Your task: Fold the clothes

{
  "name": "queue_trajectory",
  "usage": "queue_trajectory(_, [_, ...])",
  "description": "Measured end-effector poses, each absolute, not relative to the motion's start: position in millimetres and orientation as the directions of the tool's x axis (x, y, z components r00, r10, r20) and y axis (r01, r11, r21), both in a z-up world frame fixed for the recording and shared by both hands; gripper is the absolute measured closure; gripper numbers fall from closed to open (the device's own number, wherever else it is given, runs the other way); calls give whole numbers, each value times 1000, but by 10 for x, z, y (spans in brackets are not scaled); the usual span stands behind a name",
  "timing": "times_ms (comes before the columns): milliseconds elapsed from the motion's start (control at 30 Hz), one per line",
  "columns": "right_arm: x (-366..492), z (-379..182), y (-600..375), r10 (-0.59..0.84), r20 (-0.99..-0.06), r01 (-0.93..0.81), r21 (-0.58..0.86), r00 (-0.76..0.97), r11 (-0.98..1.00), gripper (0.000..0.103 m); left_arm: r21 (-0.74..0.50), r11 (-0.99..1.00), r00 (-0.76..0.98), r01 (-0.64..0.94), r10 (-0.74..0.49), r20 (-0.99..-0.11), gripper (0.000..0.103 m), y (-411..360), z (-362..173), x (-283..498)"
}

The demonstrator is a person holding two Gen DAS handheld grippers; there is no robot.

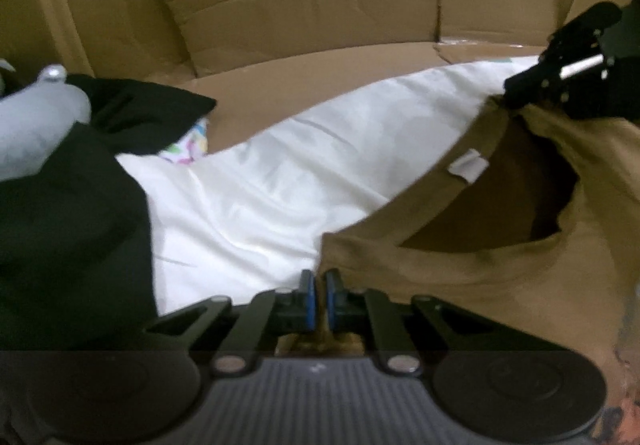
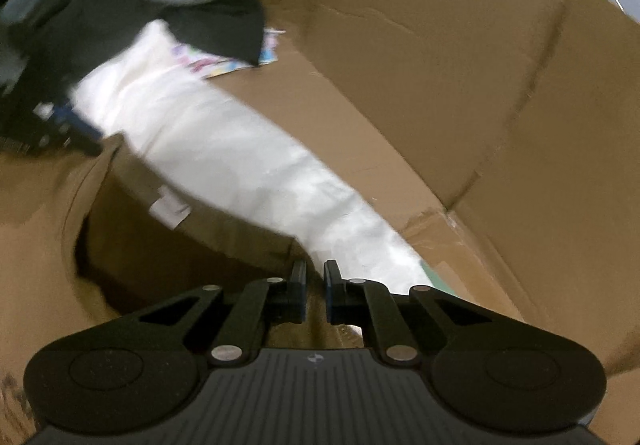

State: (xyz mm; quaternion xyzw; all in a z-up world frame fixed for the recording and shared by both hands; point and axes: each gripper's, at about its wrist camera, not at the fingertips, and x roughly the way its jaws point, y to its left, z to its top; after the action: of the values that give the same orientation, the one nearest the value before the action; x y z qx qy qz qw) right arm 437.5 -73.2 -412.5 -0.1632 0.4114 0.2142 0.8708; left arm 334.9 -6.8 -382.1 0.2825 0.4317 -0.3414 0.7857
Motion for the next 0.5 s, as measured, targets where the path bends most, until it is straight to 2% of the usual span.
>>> queue_trajectory(100, [4494,-4018,-914,220,-771,-369,-20,598,929,95,150,629,403,763,-280,-871,89,-58,-3778,3383])
queue_trajectory(200, [4486,-3829,-1137,299,-727,-344,92,618,935,94,121,660,406,742,-299,-863,87,55,-3626,3417])
queue_trajectory(267, [4394,-3731,-1195,287,-714,-360,52,639,931,93,112,676,414,729,-304,-858,73,160,-3512,3432])
queue_trajectory(400, [4134,-3638,-1270,300,-713,-398,33,634,917,93,98,702,409,706,-291,-865,71,407,-3297,3458])
queue_trajectory(500, [3896,-3629,-1212,306,-724,-437,8,618,900,89,97,718,415,689,-282,-865,65,628,-3137,3433])
